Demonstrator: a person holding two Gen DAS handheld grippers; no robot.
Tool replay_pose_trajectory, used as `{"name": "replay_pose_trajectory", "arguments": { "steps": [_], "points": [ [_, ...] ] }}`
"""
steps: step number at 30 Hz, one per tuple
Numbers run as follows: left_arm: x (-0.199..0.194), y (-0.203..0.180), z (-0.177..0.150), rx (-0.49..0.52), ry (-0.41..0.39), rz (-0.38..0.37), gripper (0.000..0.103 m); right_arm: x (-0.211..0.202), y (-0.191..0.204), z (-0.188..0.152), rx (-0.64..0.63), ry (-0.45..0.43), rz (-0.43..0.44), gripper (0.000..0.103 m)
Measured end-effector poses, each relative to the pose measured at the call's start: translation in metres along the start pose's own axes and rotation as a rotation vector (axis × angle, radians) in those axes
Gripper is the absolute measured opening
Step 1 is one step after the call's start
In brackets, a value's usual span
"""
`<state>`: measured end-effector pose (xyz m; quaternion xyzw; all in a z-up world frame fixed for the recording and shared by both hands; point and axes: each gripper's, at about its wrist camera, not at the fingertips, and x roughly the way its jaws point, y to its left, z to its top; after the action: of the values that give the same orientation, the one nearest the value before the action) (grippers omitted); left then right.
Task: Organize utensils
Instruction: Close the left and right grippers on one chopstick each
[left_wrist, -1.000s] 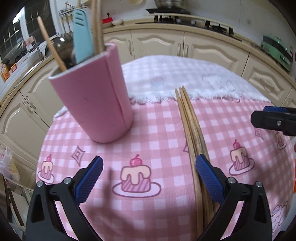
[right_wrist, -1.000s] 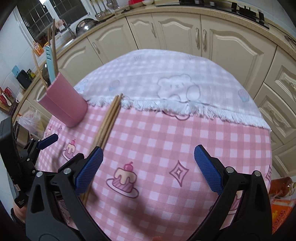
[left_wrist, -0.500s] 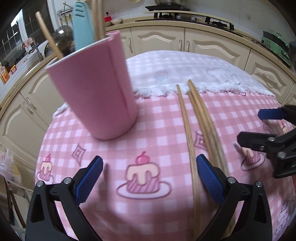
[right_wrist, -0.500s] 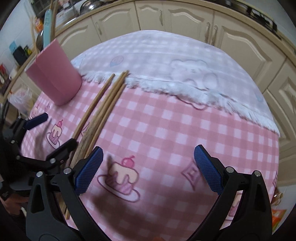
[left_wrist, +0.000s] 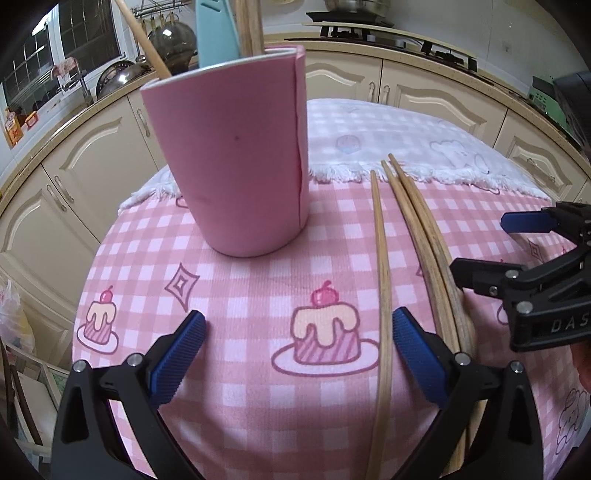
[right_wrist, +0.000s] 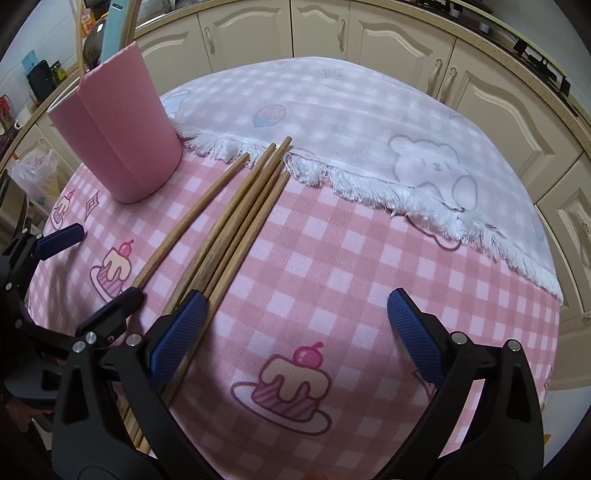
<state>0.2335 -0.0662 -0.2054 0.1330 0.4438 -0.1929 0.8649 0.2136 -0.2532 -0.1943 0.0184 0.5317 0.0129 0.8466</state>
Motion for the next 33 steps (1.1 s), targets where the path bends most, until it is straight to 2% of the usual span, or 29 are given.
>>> {"name": "replay_pose_trajectory", "arguments": {
  "steps": [7,12,16,19,20,24,26,28,29,31,33],
  "points": [
    [0.004,-0.010,0.017,0.063,0.002,0.024,0.098,0.001,-0.002,0.004,-0.009,0.061,-0.010,0.096],
    [0.013,-0.022,0.028,0.128,0.035,0.031,0.098,0.004,0.000,0.008,-0.003,0.074,0.001,0.096],
    [0.016,-0.028,0.033,0.171,0.046,0.036,0.098,0.010,0.007,0.013,-0.024,0.068,-0.039,0.096],
    [0.017,-0.029,0.035,0.192,0.049,0.027,0.097,0.005,0.004,0.009,-0.045,0.066,-0.035,0.085],
    [0.018,-0.030,0.036,0.195,0.052,0.021,0.096,0.002,0.001,0.008,-0.048,0.069,-0.033,0.078],
    [0.022,-0.029,0.044,0.179,0.075,-0.031,0.080,-0.002,-0.009,0.010,-0.018,0.083,-0.030,0.060],
    [0.025,-0.031,0.048,0.174,0.087,-0.049,0.074,-0.001,-0.009,0.013,-0.011,0.087,-0.033,0.058],
    [0.029,-0.032,0.053,0.154,0.107,-0.078,0.066,0.002,-0.007,0.019,-0.017,0.088,-0.040,0.057],
    [0.030,-0.032,0.054,0.143,0.116,-0.096,0.059,0.003,-0.006,0.022,-0.021,0.087,-0.039,0.053],
    [0.031,-0.036,0.057,0.143,0.130,-0.117,0.044,0.004,-0.002,0.026,-0.038,0.083,-0.037,0.040],
    [0.030,-0.041,0.059,0.152,0.139,-0.131,0.007,0.004,0.003,0.027,-0.065,0.080,-0.029,0.017]
  ]
}}
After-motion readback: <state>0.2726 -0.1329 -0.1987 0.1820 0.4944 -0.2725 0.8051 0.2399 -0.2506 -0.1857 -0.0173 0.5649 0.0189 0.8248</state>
